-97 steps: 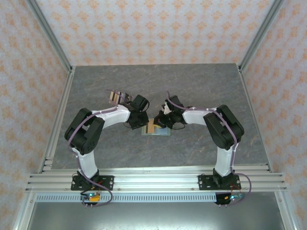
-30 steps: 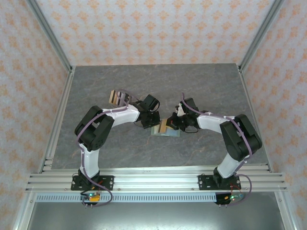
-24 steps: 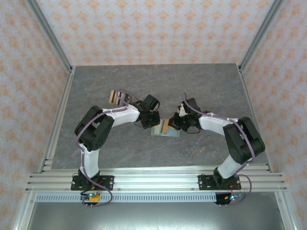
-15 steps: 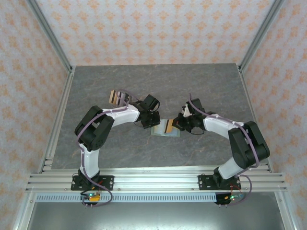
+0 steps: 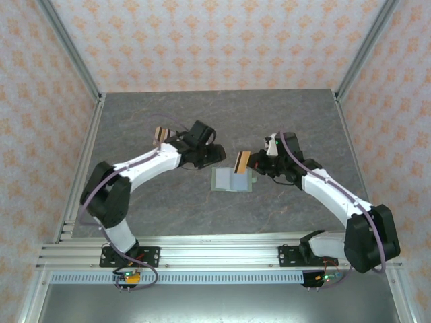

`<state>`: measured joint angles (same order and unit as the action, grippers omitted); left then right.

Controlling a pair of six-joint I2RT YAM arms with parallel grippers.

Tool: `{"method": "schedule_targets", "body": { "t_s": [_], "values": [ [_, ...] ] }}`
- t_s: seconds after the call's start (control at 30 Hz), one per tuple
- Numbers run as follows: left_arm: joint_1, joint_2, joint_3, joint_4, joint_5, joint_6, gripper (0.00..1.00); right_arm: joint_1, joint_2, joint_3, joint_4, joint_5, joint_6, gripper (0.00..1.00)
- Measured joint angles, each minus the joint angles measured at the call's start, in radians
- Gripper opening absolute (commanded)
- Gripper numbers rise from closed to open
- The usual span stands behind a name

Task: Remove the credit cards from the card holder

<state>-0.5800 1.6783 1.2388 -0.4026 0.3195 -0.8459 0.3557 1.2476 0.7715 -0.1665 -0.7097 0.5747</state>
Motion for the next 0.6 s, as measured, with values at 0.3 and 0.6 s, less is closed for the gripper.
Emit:
{"method": "schedule_targets", "body": {
  "t_s": [0.3, 0.6],
  "values": [
    [0.017, -0.171, -0.127, 0.259, 0.113, -0.117, 0.79, -0.071, 0.004, 0.0, 0.303, -0.183, 0.209, 0.0],
    [0.017, -0.133, -0.167, 0.514, 0.278, -0.233, 0.56, -0.071, 0.074, 0.0, 0.519, -0.284, 0.386, 0.0]
  ]
}}
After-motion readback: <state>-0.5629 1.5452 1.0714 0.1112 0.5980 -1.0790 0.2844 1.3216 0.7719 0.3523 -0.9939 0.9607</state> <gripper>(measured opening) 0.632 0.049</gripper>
